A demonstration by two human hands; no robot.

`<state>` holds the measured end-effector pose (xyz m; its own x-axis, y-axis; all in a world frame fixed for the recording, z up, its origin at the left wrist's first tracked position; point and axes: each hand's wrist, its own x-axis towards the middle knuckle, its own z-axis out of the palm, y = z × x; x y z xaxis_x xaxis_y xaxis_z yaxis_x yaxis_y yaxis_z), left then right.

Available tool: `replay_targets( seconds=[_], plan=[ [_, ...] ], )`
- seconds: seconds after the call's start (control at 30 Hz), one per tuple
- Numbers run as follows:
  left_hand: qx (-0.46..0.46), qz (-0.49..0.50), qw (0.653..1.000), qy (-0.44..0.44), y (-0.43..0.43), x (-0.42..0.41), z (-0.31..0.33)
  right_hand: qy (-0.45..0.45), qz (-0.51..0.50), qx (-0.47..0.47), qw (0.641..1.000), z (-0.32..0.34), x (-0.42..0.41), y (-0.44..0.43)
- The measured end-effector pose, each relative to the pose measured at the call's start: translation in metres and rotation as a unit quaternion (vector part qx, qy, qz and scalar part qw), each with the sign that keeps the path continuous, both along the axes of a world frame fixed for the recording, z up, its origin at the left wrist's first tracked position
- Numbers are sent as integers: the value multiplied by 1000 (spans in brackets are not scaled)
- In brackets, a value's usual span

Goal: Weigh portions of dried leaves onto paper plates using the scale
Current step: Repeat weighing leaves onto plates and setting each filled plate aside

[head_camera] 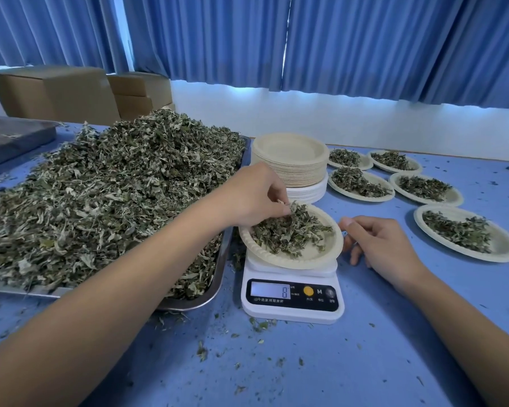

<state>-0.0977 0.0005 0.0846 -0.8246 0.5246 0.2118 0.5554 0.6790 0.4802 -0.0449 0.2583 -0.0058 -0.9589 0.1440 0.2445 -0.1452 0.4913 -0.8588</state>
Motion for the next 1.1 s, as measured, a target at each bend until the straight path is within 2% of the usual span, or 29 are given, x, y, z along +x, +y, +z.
replay_targets(
  seconds=[0.1,0.17,0.23,0.27,0.3,0.33,0.43,0.5,0.6,0.87,1.1],
  plan=[
    [33,29,999,13,-14,-3,17,1,-2,-5,1000,1,1,0],
    [11,94,994,53,-29,-10,26,0,-2,-5,1000,1,1,0],
    [-104,179,976,61,-46,-18,29,-2,-3,2,1000,0,1,0],
    [-175,208,962,35,-52,-19,28,-3,-3,4,1000,0,0,0],
    [-222,218,950,3,-57,-20,26,-3,-3,5,1000,0,0,0],
    [-229,213,950,-13,-59,-20,24,-4,-3,4,1000,0,0,-1],
    [-109,142,984,23,-43,-13,21,-2,-5,6,1000,1,1,-1],
    [-49,71,996,9,-23,-5,17,-2,-5,5,1000,1,2,-2],
    [-53,36,998,19,-2,-2,5,-2,-1,-9,1000,3,3,-1],
    [-122,51,991,-10,-6,-10,-12,-5,-4,6,1000,4,4,-3],
    [-112,49,992,12,-3,-7,-10,-4,-5,0,1000,4,4,-2]
  ],
)
